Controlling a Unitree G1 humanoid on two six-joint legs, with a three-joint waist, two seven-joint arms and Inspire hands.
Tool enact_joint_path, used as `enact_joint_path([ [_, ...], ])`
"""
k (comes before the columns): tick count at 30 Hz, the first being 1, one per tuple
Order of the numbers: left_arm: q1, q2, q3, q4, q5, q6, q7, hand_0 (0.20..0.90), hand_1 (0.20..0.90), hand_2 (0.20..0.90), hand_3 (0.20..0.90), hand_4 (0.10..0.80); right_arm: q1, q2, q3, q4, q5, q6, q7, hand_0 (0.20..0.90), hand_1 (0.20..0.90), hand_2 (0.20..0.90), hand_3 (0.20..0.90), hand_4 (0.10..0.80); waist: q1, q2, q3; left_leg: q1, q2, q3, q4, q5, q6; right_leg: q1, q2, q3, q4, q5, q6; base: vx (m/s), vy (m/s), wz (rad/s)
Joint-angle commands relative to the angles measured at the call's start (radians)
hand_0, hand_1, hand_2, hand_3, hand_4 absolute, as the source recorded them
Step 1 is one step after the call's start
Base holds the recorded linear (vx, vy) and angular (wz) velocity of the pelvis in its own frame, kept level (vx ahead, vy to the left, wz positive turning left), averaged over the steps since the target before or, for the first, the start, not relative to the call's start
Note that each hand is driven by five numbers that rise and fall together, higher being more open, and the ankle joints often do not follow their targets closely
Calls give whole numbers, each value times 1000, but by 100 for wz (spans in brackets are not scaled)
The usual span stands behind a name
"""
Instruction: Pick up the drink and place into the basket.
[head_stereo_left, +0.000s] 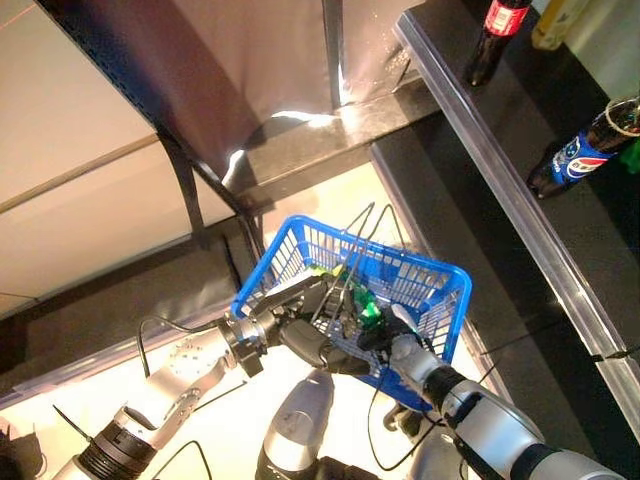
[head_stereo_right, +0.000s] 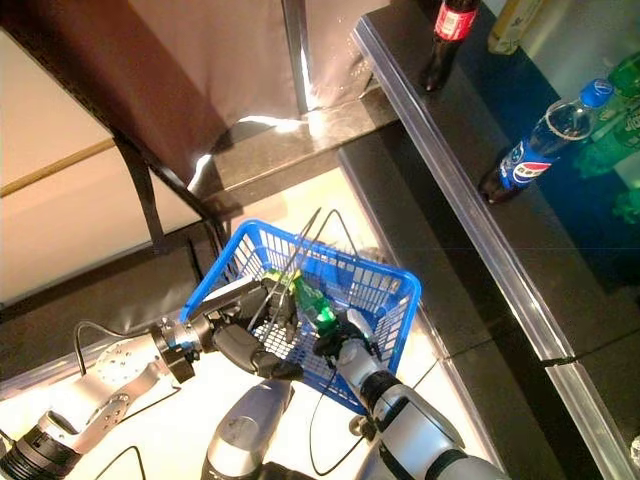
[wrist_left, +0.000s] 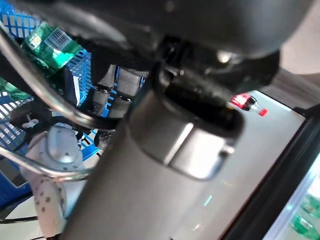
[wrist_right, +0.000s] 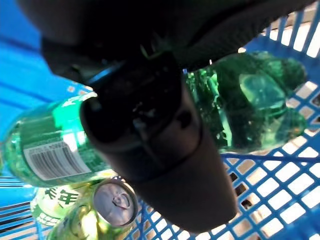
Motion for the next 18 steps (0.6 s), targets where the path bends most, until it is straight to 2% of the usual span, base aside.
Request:
enact_joint_path([
  [1,-343,-196,194,-445,-164,-375,-30,300,300,300,200,100,-1,26,31,98,10,54,56,300,300,300,200,100,6,19,-48,-88,-45,-4,92,10,53,81,46,-1,-33,32,-22,0,0,0],
  [5,-341,-202,201,-443,-167,-372,-17,300,300,300,200,100,12,22,26,101,7,53,75,300,300,300,200,100,3,14,-48,-86,-41,-1,91,11,54,80,48,2,-31,34,-23,0,0,0],
  [6,-340,-207,203,-442,-165,-371,-12,300,300,300,200,100,18,15,25,100,15,42,76,331,331,331,236,136,0,13,-47,-83,-39,0,87,12,53,81,49,3,-34,34,-23,0,0,0],
  [7,-339,-208,209,-441,-166,-370,-8,300,300,300,200,100,22,9,22,95,17,38,79,566,566,566,510,410,-2,11,-47,-81,-37,1,86,13,53,80,48,4,-33,34,-23,0,0,0],
  [9,-338,-207,213,-439,-164,-375,8,300,300,300,200,100,27,0,18,86,29,13,80,900,900,900,900,800,-6,9,-46,-78,-35,2,83,14,53,80,49,7,-33,35,-22,0,0,0],
  [15,-317,-196,261,-408,-174,-392,48,300,300,300,200,100,38,-32,-7,-7,77,-73,30,900,900,900,900,800,-18,-3,-46,-63,-24,9,76,13,52,86,53,13,-31,32,-22,6,22,-1],
  [18,-293,-191,289,-395,-197,-404,48,300,300,300,200,100,65,-71,-8,-142,54,-68,-3,900,900,900,900,800,-29,-15,-45,-58,-18,15,74,13,50,86,58,19,-29,30,-22,0,0,0],
])
